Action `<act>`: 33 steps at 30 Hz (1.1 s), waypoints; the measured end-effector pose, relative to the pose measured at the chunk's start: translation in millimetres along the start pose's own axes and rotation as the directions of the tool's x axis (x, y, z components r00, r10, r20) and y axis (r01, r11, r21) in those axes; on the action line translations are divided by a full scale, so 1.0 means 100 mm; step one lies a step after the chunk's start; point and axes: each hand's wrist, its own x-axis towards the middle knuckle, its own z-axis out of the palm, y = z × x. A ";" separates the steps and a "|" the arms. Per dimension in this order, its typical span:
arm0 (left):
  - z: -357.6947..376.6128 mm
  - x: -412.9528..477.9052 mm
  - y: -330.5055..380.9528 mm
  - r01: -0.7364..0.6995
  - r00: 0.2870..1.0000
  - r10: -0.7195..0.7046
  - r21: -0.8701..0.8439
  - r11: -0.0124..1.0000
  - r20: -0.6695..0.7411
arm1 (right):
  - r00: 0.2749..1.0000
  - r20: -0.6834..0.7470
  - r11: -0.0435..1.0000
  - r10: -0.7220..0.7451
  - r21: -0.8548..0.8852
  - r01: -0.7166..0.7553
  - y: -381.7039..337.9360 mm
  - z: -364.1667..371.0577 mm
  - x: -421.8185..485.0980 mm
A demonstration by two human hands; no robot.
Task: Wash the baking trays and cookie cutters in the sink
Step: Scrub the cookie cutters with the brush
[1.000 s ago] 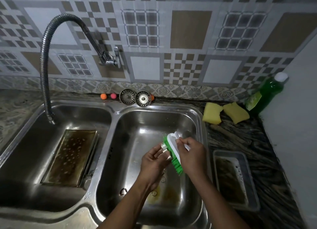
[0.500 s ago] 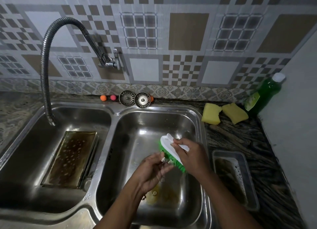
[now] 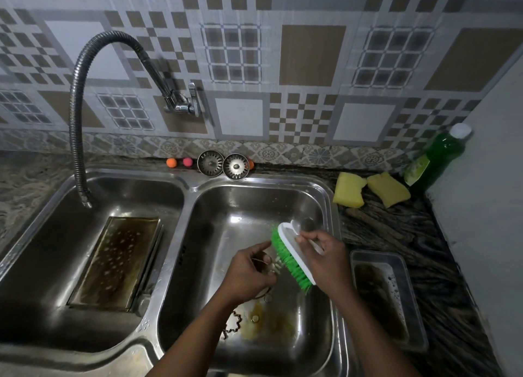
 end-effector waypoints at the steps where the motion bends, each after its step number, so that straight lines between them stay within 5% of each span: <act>1: -0.02 0.01 0.02 -0.016 1.000 0.016 0.014 1.000 0.004 | 1.000 0.022 1.000 0.003 -0.005 -0.003 0.02 -0.02 0.00; 9: -0.07 0.03 0.01 0.037 0.973 -0.122 -0.393 0.919 -0.195 | 0.990 0.124 0.993 0.065 0.093 -0.077 0.08 -0.07 -0.08; 13: 0.11 0.01 0.08 0.136 0.939 -0.322 -0.727 0.673 -0.121 | 0.992 0.065 0.979 0.106 0.170 -0.115 0.07 0.05 -0.19; 17: 0.27 -0.03 0.10 0.239 0.904 -0.428 -0.839 0.489 0.008 | 0.990 0.009 0.972 0.139 0.192 -0.138 0.07 0.19 -0.22; 23: 0.31 -0.07 0.10 0.246 0.936 -0.353 -0.730 0.638 0.008 | 0.992 -0.076 0.988 0.099 0.124 -0.089 0.06 0.14 -0.18; 27: 0.17 -0.09 0.12 0.279 0.953 -0.291 -0.606 0.745 0.081 | 0.998 0.004 0.998 0.067 -0.020 -0.067 0.10 0.07 -0.14; 33: 0.01 -0.06 0.12 0.378 0.926 -0.294 -0.574 0.727 0.237 | 0.998 0.052 0.971 -0.030 -0.235 0.041 0.12 0.06 -0.15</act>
